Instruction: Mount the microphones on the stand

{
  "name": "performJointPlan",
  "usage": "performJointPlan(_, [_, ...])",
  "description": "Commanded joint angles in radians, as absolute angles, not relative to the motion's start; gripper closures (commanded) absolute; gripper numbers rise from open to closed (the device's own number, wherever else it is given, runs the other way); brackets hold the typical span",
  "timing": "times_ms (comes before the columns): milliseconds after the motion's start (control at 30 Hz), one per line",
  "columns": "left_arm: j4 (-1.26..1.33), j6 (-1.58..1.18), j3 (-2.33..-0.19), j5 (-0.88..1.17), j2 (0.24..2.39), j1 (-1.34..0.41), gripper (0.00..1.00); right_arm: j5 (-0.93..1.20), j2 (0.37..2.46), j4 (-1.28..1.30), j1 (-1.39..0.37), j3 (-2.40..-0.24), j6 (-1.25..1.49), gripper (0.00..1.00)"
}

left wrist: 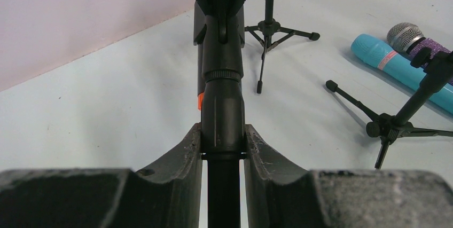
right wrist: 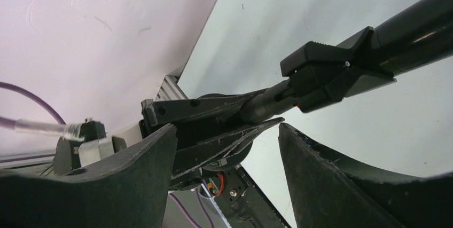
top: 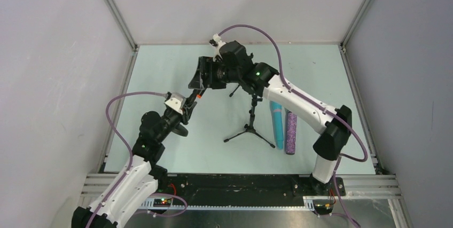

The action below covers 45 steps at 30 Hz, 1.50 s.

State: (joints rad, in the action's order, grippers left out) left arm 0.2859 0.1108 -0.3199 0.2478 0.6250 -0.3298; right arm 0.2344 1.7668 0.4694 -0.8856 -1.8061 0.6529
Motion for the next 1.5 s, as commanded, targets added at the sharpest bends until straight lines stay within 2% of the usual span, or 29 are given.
performJointPlan(0, [0.434, 0.144, -0.334, 0.188, 0.58, -0.357, 1.0, 0.271, 1.828, 0.558, -0.884, -1.906, 0.678, 0.26])
performJointPlan(233, [0.434, 0.136, -0.335, 0.107, 0.575, -0.382, 1.0, 0.255, 1.86, 0.606, -0.895, -1.924, 0.663, 0.32])
performJointPlan(533, [0.434, 0.171, -0.343, 0.054, 0.57, -0.433, 1.0, 0.225, 1.908, 0.606, -0.901, -1.941, 0.667, 0.34])
performJointPlan(633, [0.434, 0.184, -0.344, 0.03, 0.57, -0.455, 1.0, 0.221, 1.932, 0.6, -0.907, -1.974, 0.671, 0.39])
performJointPlan(833, [0.431, 0.206, -0.346, -0.011, 0.579, -0.507, 1.0, 0.221, 1.986, 0.582, -0.912, -2.017, 0.697, 0.4])
performJointPlan(1100, [0.427, 0.245, -0.354, -0.087, 0.597, -0.578, 1.0, 0.224, 2.024, 0.558, -0.912, -2.038, 0.724, 0.47])
performJointPlan(1267, [0.427, 0.243, -0.35, -0.099, 0.593, -0.588, 1.0, 0.226, 1.999, 0.495, -0.91, -1.982, 0.728, 0.59])
performJointPlan(1467, [0.426, 0.266, -0.338, -0.08, 0.575, -0.593, 1.0, 0.246, 1.939, 0.357, -0.902, -1.856, 0.725, 0.85])
